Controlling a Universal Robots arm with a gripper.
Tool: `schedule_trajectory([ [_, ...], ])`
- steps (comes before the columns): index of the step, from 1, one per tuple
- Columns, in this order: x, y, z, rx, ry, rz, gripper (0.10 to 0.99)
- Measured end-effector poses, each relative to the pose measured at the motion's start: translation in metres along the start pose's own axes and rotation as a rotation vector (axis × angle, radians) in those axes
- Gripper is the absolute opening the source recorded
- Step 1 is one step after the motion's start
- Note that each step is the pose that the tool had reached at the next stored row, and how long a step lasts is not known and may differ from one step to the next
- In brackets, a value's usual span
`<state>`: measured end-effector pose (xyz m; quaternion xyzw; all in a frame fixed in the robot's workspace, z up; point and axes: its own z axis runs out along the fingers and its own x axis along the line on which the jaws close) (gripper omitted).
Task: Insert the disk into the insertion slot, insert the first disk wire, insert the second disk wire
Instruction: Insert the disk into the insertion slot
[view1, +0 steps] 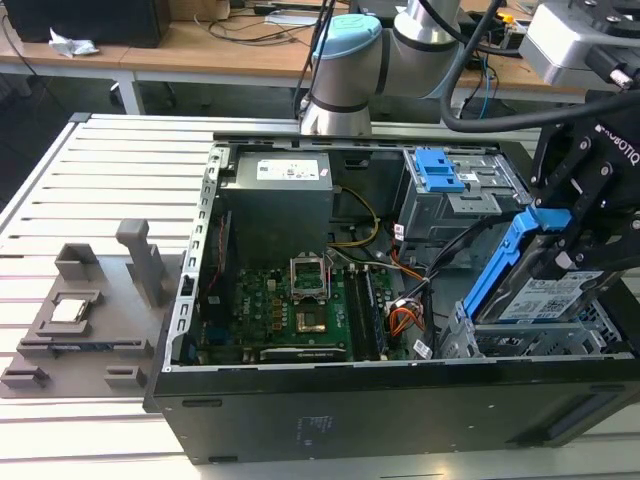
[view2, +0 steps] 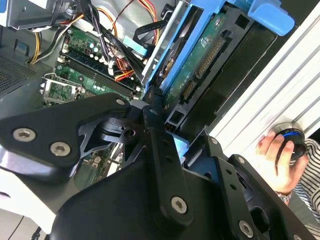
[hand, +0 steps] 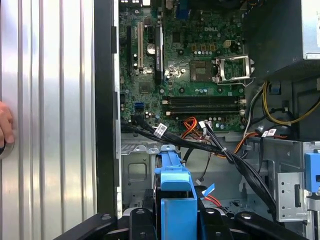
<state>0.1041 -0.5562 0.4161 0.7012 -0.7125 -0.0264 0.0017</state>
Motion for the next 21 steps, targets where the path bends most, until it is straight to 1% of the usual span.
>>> schedule_trajectory([
  [1, 0.0, 0.0, 0.0, 0.0, -0.0001, 0.0, 0.376],
  [2, 0.0, 0.0, 0.0001, 0.0, -0.0002, 0.0, 0.439],
  [6, 0.0, 0.0, 0.0002, 0.0, -0.0002, 0.0, 0.439],
  [7, 0.0, 0.0, 0.0003, 0.0, -0.0002, 0.0, 0.427],
  [9, 0.0, 0.0, 0.0003, 0.0, -0.0002, 0.0, 0.294],
  [10, 0.0, 0.0, 0.0004, 0.0, -0.0002, 0.0, 0.176],
  [11, 0.0, 0.0, 0.0004, 0.0, -0.0002, 0.0, 0.176],
  [12, 0.0, 0.0, 0.0004, 0.0, -0.0002, 0.0, 0.118],
  [13, 0.0, -0.0001, 0.0005, 0.0, -0.0002, 0.0, 0.106],
  [21, 0.0, -0.0001, 0.0007, 0.0, -0.0003, 0.0, 0.106],
])
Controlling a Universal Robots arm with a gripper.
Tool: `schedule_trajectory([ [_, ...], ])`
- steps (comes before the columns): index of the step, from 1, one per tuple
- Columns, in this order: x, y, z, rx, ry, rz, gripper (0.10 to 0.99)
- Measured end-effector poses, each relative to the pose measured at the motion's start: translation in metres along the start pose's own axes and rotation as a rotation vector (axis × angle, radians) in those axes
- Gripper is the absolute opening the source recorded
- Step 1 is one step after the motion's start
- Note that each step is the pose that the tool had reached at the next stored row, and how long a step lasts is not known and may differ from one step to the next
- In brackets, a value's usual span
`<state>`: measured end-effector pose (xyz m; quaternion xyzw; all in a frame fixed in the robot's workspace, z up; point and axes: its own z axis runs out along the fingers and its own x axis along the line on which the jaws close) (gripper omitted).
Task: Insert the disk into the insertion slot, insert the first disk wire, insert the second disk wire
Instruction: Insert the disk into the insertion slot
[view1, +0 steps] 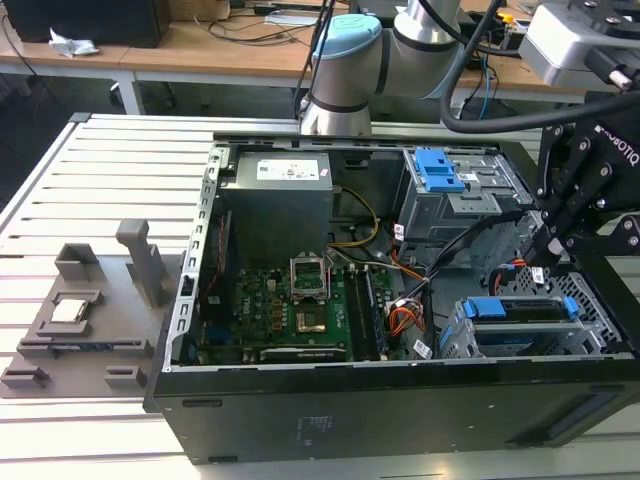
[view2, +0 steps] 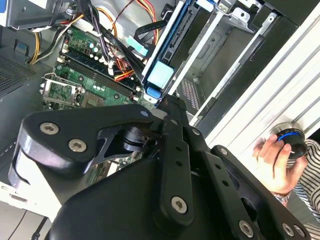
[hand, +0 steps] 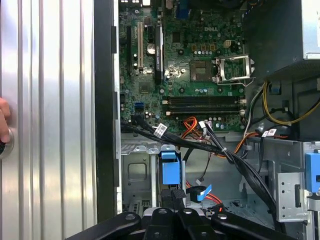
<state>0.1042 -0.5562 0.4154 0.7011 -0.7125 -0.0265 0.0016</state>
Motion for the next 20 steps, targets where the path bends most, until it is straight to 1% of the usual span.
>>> schedule_trajectory([
  [5, -0.0021, -0.0094, 0.0003, 0.0, -0.0002, 0.0, 0.106],
  [6, -0.0028, -0.0124, 0.0008, -0.001, 0.0002, 0.0, 0.106],
  [7, -0.0041, -0.017, 0.0013, -0.001, 0.0005, 0.0, 0.106],
  [9, -0.0051, -0.0216, 0.003, -0.001, 0.0008, 0.0, 0.106],
  [15, -0.0047, -0.0232, 0.0163, -0.001, 0.0017, 0.0, 0.106],
  [20, -0.0044, -0.0248, 0.0251, -0.001, 0.0036, 0.0, 0.106],
])
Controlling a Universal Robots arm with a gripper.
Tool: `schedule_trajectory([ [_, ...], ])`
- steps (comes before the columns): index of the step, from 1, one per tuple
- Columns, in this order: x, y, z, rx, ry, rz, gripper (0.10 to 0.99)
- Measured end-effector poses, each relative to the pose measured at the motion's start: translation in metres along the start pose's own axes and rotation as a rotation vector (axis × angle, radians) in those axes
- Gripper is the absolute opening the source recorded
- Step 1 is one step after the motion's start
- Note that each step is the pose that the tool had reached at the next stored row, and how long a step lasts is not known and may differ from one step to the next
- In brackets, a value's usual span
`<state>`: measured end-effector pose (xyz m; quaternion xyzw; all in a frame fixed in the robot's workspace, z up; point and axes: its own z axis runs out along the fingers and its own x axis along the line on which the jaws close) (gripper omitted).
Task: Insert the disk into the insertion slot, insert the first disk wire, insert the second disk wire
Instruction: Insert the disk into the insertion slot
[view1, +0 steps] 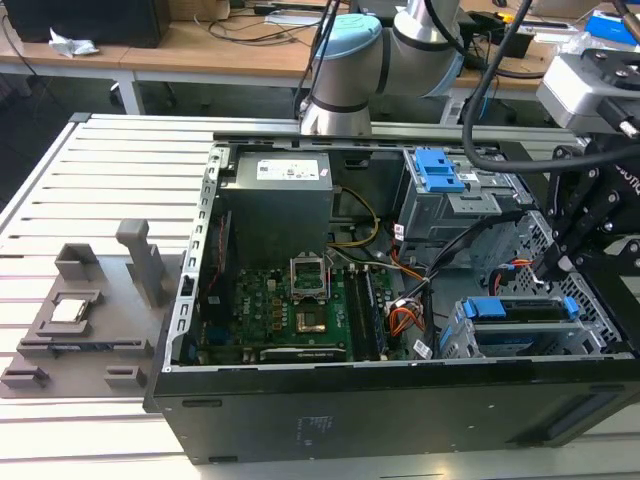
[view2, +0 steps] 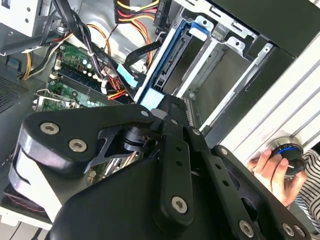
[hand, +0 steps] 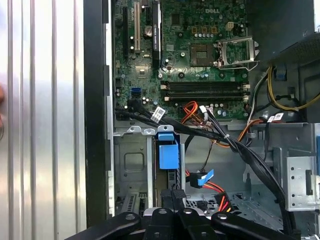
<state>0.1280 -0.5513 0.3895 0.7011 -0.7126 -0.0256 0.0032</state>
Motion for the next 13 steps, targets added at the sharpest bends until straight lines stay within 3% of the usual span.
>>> schedule_trajectory([
  [9, 0.0003, -0.0121, 0.0158, 0.0, 0.0101, 0.0, 0.106],
  [13, 0.0004, -0.014, 0.0186, 0.0, 0.014, 0.001, 0.106],
])
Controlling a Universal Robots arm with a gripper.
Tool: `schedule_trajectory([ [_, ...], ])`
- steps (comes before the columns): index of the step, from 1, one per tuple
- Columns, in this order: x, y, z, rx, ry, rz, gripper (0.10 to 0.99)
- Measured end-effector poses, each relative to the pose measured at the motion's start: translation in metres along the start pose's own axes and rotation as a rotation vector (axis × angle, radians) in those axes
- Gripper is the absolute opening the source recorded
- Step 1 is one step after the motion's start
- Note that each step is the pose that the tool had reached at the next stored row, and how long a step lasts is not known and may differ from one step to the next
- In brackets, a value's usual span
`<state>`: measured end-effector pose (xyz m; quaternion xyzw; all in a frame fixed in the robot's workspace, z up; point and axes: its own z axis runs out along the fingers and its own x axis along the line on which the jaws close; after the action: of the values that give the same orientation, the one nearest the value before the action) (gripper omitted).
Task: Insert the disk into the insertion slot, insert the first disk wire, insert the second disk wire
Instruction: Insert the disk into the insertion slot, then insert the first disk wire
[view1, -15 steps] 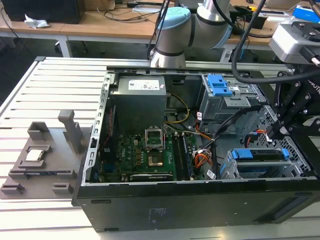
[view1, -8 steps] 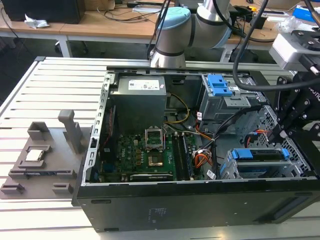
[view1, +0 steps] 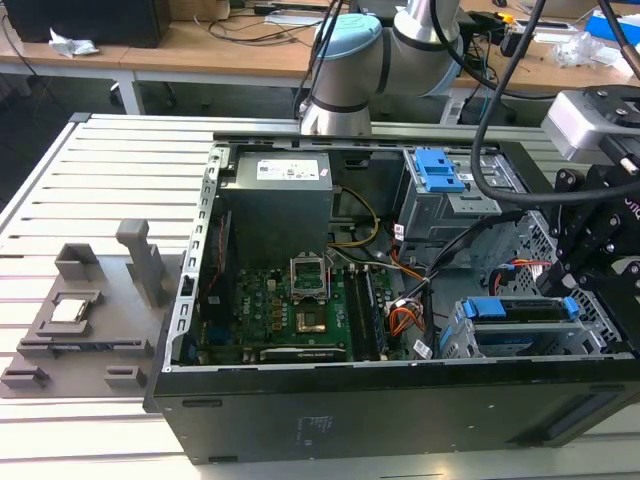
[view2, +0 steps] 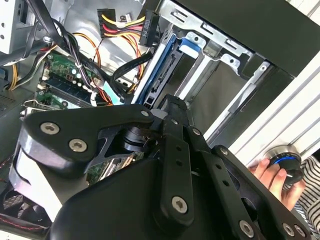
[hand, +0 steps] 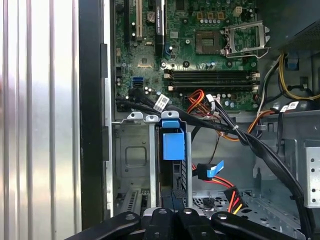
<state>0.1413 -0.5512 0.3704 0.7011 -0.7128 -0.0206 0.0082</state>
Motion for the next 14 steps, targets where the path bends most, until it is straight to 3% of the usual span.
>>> schedule_trajectory([
  [14, 0.0, -0.0004, 0.0001, 0.0, -0.0002, 0.0, 0.106],
])
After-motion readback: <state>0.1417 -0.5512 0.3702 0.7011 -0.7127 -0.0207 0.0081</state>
